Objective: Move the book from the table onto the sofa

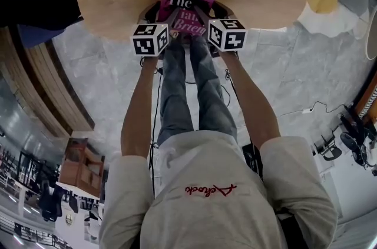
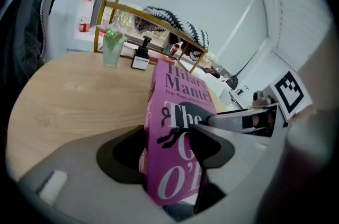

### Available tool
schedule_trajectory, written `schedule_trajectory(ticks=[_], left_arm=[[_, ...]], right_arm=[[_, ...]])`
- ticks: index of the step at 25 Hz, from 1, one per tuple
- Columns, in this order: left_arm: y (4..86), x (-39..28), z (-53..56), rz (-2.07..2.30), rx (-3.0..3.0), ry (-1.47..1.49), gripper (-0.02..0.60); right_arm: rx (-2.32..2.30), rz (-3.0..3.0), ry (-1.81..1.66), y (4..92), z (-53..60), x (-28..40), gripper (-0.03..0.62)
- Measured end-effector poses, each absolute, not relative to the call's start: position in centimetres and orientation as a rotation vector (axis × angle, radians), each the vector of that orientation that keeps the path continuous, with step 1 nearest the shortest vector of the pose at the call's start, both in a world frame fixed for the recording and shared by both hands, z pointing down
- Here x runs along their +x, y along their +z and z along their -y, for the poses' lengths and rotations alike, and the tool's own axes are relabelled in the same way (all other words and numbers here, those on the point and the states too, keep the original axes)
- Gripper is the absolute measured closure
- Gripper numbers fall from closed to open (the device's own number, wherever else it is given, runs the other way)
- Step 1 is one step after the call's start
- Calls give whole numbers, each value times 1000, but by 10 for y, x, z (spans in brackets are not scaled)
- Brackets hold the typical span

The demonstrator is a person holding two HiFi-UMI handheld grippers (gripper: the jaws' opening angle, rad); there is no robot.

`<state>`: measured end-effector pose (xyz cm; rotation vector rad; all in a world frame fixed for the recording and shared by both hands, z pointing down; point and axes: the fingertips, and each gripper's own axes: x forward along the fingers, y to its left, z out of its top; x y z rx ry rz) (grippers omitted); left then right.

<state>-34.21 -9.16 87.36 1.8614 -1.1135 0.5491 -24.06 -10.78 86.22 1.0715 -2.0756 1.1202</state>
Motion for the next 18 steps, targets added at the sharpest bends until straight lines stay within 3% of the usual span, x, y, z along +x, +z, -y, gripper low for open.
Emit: schedule_trajectory(ticks=[18], left_arm=[[661, -347, 107, 1304, 2106, 410, 309]], right_arm=[[1166, 2352, 784, 647, 122, -245, 359]])
